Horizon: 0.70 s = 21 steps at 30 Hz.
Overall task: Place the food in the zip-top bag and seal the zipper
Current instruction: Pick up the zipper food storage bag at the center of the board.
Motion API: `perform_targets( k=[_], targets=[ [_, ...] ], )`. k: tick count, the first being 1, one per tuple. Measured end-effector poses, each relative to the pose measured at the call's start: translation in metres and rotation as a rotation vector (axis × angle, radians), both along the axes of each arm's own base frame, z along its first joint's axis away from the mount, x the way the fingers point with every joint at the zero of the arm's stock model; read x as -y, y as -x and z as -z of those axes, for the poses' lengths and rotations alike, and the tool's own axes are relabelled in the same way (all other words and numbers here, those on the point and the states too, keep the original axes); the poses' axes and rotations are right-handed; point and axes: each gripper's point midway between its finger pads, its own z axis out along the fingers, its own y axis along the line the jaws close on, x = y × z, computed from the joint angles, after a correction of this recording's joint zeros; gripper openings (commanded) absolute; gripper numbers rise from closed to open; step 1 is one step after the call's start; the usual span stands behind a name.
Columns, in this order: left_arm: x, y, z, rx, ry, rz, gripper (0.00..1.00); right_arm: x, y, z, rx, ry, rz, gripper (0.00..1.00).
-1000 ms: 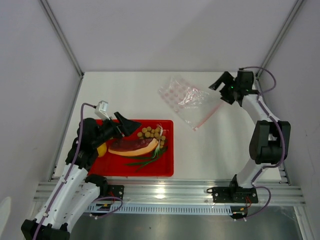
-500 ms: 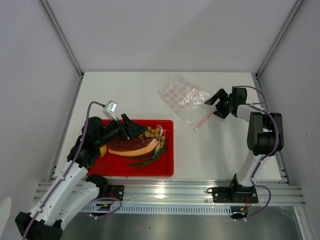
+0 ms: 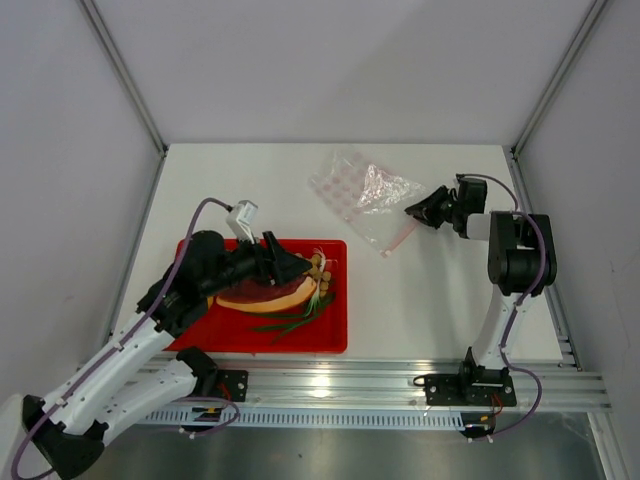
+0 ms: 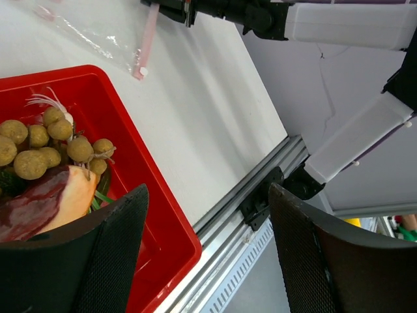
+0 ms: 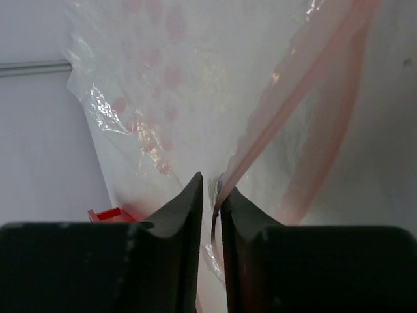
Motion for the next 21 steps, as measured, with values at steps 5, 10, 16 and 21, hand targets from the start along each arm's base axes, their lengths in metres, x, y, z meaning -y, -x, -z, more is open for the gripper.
perform_targets(
  k=[5,10,16,21],
  targets=[
    [0.020,0.013,-0.006,0.020,-0.059,0.051,0.76,-0.014,0.011,-0.019,0.021,0.008,-0.039,0.11],
    [0.034,0.014,-0.008,0.051,-0.141,0.058,0.76,-0.049,0.056,-0.083,0.098,0.072,-0.094,0.12],
    [0.044,0.016,-0.018,0.137,-0.186,0.053,0.74,-0.080,0.123,-0.181,0.276,0.114,-0.088,0.09],
    [0.069,0.017,-0.028,0.202,-0.237,0.055,0.74,-0.072,0.174,-0.230,0.342,0.114,0.005,0.06]
  ],
)
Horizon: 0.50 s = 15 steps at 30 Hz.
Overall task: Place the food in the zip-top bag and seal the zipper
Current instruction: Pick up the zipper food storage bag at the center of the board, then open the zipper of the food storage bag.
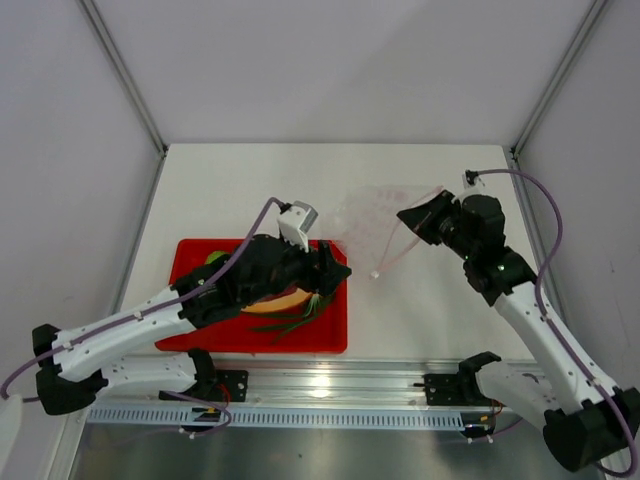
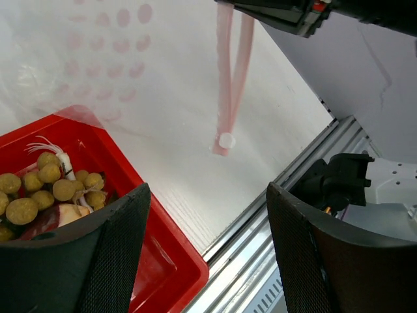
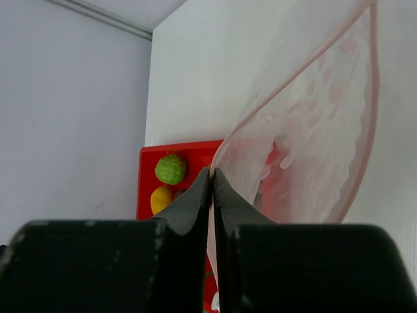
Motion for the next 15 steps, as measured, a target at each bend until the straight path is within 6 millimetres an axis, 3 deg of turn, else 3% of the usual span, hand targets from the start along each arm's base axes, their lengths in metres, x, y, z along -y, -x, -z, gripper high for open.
perform_targets(
  k=[7,15],
  targets=[
    [0.046,0.019,-0.006,0.077,-0.061,0.061,0.77,0.007,0.048,-0.012,-0.018,0.001,0.051,0.03],
    [0.078,0.017,-0.008,0.095,-0.076,0.065,0.76,0.011,0.080,0.003,-0.088,0.022,0.069,0.05]
  ],
)
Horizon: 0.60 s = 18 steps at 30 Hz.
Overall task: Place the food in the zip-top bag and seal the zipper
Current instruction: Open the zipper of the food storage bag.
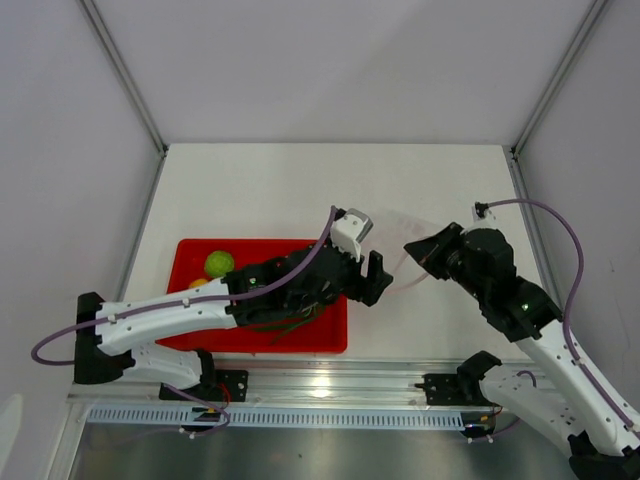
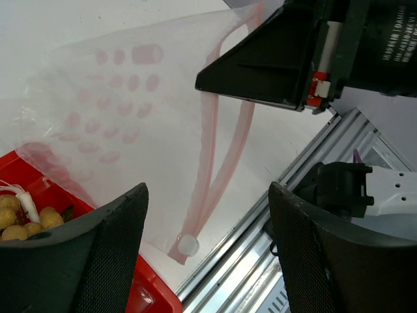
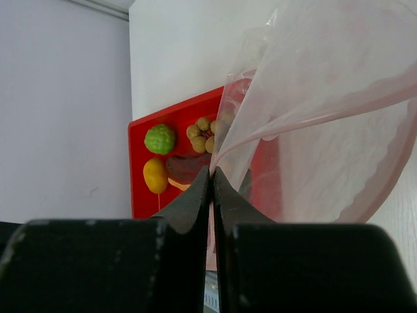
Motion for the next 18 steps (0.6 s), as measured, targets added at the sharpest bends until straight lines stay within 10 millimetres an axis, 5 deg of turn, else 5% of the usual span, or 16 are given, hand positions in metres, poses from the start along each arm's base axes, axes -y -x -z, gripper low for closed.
perform_targets(
  k=[10,18],
  targets=[
    [0.027,-0.008,0.037,-0.018,-0.098,-0.015,0.77,0.010,0.015,-0.002,-0.016,-0.027,0.026,0.07],
    [0.048,-0.021,0.038,-0.012,-0.141,-0.052,0.68,0.008,0.018,-0.001,-0.026,-0.031,0.015,0.11]
  ],
)
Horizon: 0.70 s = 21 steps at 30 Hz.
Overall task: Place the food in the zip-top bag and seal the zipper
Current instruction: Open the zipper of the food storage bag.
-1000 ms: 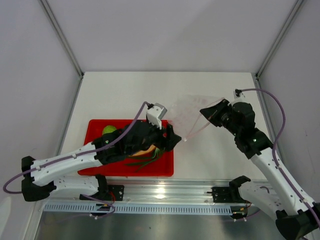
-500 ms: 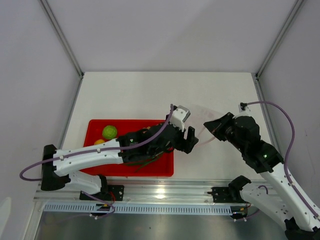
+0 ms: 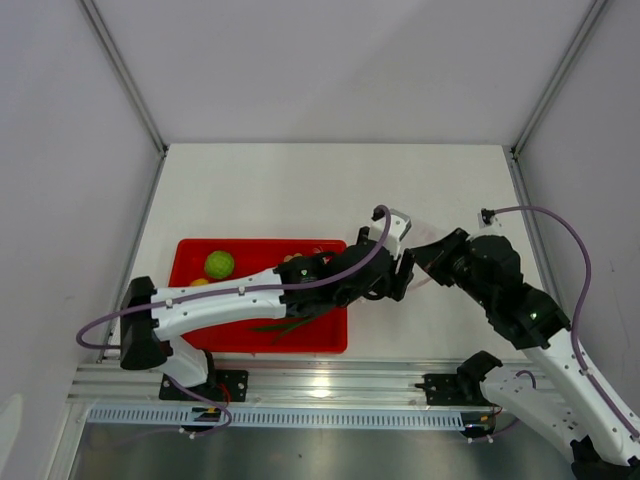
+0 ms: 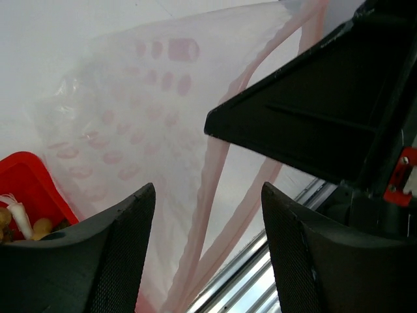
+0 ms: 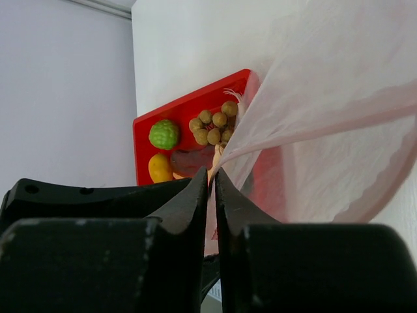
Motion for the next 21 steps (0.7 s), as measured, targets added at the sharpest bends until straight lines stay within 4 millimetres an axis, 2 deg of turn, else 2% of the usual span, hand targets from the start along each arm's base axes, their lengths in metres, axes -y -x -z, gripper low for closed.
perform_targets(
  k=[2,3,5,6,8,9,10,13,14,16,17,18,21],
  targets=[
    [0.006,-0.004,0.000,-0.001,-0.008,-0.007,0.62,0.000,0.001,-0.001,0.003,-0.002,-0.001,0.14],
    [0.009,-0.006,0.000,-0.003,-0.011,-0.010,0.53,0.001,0.001,-0.002,0.005,-0.004,-0.001,0.16],
    [0.013,-0.010,0.004,-0.013,-0.021,-0.015,0.43,0.002,0.003,-0.003,0.010,-0.006,0.000,0.20],
    [0.013,-0.013,0.007,-0.019,-0.028,-0.017,0.32,0.003,0.004,-0.003,0.011,-0.007,0.000,0.21],
    [0.012,-0.016,0.015,-0.039,-0.044,-0.017,0.18,0.004,0.005,-0.004,0.015,-0.008,0.002,0.28],
    [0.010,-0.020,0.019,-0.049,-0.051,-0.021,0.04,0.004,0.005,-0.004,0.016,-0.007,0.003,0.31],
    [0.009,-0.022,0.020,-0.059,-0.052,-0.023,0.01,0.005,0.006,-0.004,0.018,-0.005,0.002,0.35],
    [0.006,-0.028,0.023,-0.077,-0.052,-0.021,0.01,0.006,0.005,-0.004,0.022,0.008,0.003,0.50],
    [0.006,-0.029,0.023,-0.083,-0.048,-0.019,0.01,0.007,0.005,-0.001,0.021,0.023,0.000,0.61],
    [0.005,-0.032,0.023,-0.097,-0.043,-0.023,0.01,0.009,0.004,0.004,0.009,0.056,0.002,0.75],
    [0.004,-0.033,0.024,-0.106,-0.041,-0.026,0.01,0.011,0.005,0.008,-0.005,0.084,0.003,0.95],
    [0.003,-0.034,0.023,-0.113,-0.041,-0.028,0.01,0.013,0.004,0.008,-0.014,0.106,0.008,0.99],
    [0.001,-0.036,0.015,-0.128,-0.027,-0.041,0.01,0.022,0.003,0.005,-0.015,0.180,0.019,0.99]
  ],
)
